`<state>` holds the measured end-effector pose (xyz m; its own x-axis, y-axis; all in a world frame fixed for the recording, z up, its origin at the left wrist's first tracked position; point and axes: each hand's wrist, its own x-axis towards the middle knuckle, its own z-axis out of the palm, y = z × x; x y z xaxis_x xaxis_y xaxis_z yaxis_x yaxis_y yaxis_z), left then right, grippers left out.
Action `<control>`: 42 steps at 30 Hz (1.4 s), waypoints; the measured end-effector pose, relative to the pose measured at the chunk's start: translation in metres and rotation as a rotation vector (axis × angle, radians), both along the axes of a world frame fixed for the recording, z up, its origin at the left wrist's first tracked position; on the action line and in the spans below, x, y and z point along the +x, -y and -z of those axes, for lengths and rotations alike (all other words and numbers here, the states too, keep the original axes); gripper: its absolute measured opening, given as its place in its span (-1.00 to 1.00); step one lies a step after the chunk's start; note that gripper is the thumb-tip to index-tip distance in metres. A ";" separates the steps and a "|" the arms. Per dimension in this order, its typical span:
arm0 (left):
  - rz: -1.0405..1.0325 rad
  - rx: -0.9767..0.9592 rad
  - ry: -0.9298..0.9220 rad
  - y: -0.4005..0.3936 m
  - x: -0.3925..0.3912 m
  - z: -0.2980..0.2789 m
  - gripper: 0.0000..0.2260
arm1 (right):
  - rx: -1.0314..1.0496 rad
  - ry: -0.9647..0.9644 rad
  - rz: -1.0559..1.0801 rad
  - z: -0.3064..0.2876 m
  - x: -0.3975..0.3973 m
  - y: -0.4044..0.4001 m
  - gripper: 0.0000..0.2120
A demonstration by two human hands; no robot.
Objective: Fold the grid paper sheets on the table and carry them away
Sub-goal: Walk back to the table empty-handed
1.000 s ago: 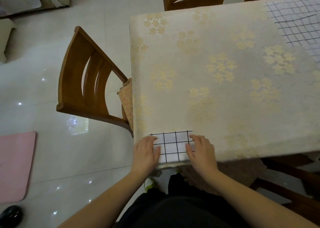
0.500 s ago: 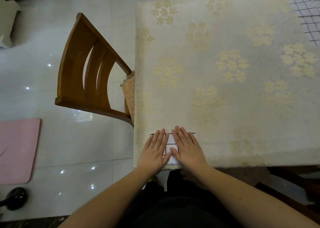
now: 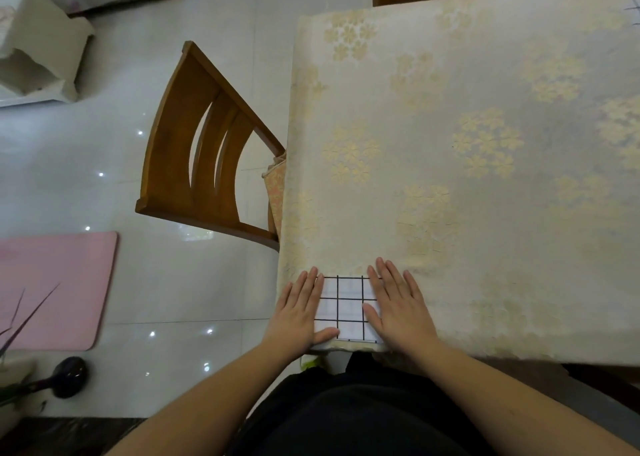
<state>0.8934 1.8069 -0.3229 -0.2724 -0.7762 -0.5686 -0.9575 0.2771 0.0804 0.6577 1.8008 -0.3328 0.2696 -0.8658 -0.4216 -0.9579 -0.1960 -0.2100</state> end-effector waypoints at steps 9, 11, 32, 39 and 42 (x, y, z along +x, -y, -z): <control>0.005 0.049 0.031 0.017 -0.015 -0.029 -0.18 | 0.002 -0.010 -0.080 -0.018 -0.001 0.013 -0.27; -0.055 0.093 -0.006 0.026 -0.020 -0.040 -0.26 | 0.061 -0.011 -0.063 -0.033 0.003 0.022 -0.27; -0.488 -0.269 0.127 -0.043 0.161 -0.141 -0.45 | -0.101 -0.013 -0.367 -0.159 0.213 0.028 -0.58; -0.509 -0.286 0.036 -0.077 0.262 -0.151 -0.47 | -0.135 0.010 -0.340 -0.179 0.333 0.000 -0.55; -0.502 -0.283 0.016 -0.087 0.304 -0.151 -0.47 | -0.128 0.008 -0.362 -0.186 0.374 -0.010 -0.53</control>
<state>1.1976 1.8937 -0.1722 0.1753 -0.9306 -0.3214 -0.9778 -0.2026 0.0533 1.0318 1.8107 -0.1470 0.5701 -0.7597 -0.3130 -0.8205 -0.5461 -0.1690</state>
